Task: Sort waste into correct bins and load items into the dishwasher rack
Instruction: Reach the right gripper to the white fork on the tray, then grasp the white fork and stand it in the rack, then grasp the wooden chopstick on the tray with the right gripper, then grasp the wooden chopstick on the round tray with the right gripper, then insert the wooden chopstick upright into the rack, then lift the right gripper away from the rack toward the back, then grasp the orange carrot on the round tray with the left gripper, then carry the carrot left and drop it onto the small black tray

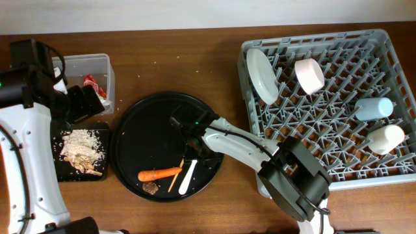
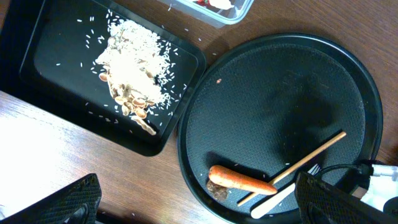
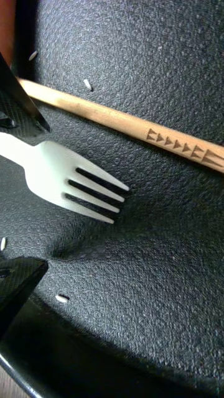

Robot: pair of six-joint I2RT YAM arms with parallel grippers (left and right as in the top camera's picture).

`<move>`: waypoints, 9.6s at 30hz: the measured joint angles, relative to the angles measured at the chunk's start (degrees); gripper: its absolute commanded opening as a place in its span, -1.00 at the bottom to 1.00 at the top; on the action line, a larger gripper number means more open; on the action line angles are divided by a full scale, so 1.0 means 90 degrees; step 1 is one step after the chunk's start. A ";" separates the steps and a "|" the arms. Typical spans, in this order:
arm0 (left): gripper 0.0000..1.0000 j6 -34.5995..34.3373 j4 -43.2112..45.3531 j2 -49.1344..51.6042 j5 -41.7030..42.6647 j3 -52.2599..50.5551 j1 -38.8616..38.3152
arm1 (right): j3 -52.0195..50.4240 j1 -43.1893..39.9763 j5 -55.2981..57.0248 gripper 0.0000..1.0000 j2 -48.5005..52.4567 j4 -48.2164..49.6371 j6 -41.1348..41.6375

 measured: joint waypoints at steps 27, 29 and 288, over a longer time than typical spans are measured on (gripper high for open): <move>0.98 0.0000 -0.0027 0.0000 0.0000 0.0000 0.0000 | 0.0294 -0.0012 0.0306 -0.46 0.0172 0.0032 0.0566; 0.98 0.0000 -0.0027 0.0000 0.0000 0.0000 0.0000 | 0.0398 -0.0019 0.0430 -0.47 0.0170 -0.0078 0.0561; -0.54 -0.4505 0.5000 0.0192 -0.1819 -0.5105 0.1683 | 0.1513 -0.5926 -0.0141 0.97 -0.3441 -0.3997 -0.4075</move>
